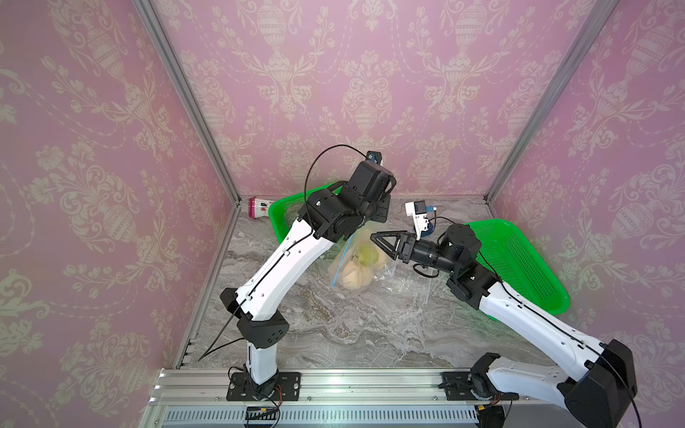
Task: Open the zip-top bag and take out the pear
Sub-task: Place the zipper food storage bag at the center of the board.
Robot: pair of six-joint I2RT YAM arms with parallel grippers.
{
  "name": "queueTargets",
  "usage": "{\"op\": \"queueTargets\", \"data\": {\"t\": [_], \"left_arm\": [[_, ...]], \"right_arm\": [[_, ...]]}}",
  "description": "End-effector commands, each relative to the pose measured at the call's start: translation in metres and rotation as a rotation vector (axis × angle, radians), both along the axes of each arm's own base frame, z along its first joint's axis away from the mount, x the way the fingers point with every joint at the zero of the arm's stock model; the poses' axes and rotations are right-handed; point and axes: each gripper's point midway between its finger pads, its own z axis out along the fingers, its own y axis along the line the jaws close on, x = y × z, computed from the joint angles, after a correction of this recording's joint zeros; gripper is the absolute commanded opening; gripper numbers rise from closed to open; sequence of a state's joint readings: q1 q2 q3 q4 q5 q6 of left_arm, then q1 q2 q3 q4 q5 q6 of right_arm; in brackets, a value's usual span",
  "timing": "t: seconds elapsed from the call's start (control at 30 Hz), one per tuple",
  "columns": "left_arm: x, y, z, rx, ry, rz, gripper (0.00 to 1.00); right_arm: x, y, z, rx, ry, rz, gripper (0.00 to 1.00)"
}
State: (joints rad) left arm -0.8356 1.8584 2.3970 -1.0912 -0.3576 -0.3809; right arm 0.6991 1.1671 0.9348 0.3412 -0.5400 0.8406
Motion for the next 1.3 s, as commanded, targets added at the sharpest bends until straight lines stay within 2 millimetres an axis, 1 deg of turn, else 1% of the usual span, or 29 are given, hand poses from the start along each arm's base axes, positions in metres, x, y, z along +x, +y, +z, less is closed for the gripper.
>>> {"op": "queueTargets", "data": {"t": [0.0,0.13,0.33,0.43,0.5,0.53,0.6,0.67,0.73,0.77,0.83,0.93,1.07,1.2,1.27], "left_arm": [[-0.002,-0.004,0.002,-0.046,-0.007,0.002,0.00],[0.000,-0.025,-0.012,-0.097,0.029,-0.055,0.00],[0.003,-0.057,-0.019,-0.163,0.075,-0.138,0.00],[0.003,-0.070,-0.024,-0.187,0.100,-0.177,0.00],[0.002,-0.082,-0.029,-0.209,0.123,-0.216,0.00],[-0.001,-0.089,-0.031,-0.225,0.138,-0.249,0.03],[-0.003,-0.099,-0.036,-0.245,0.160,-0.298,0.14],[-0.007,-0.110,-0.039,-0.266,0.184,-0.353,0.25],[-0.010,-0.118,-0.041,-0.291,0.209,-0.399,0.33],[-0.012,-0.122,-0.041,-0.304,0.219,-0.425,0.39],[-0.014,-0.125,-0.038,-0.328,0.227,-0.464,0.45],[-0.017,-0.125,-0.028,-0.365,0.226,-0.508,0.51],[-0.021,-0.114,-0.012,-0.372,0.201,-0.537,0.56],[-0.025,-0.088,0.000,-0.352,0.170,-0.513,0.58],[-0.025,-0.068,0.001,-0.337,0.160,-0.464,0.59]], "right_arm": [[0.010,-0.005,0.011,0.043,0.039,-0.101,0.74],[0.018,-0.016,-0.012,0.001,0.111,-0.195,0.75],[0.019,-0.039,-0.046,-0.056,0.180,-0.305,0.77],[0.019,-0.048,-0.058,-0.068,0.198,-0.322,0.78],[0.018,-0.052,-0.060,-0.067,0.188,-0.320,0.79],[0.018,-0.056,-0.062,-0.071,0.184,-0.324,0.80],[0.019,-0.064,-0.064,-0.070,0.180,-0.335,0.81],[0.023,-0.077,-0.069,-0.067,0.197,-0.358,0.81],[0.026,-0.090,-0.078,-0.068,0.222,-0.379,0.81],[0.027,-0.096,-0.081,-0.066,0.228,-0.385,0.81],[0.028,-0.104,-0.084,-0.061,0.225,-0.392,0.81],[0.027,-0.110,-0.088,-0.058,0.225,-0.385,0.81],[0.026,-0.109,-0.092,-0.058,0.230,-0.365,0.81],[0.025,-0.107,-0.090,-0.056,0.223,-0.355,0.81],[0.024,-0.107,-0.087,-0.056,0.212,-0.350,0.81]]}}
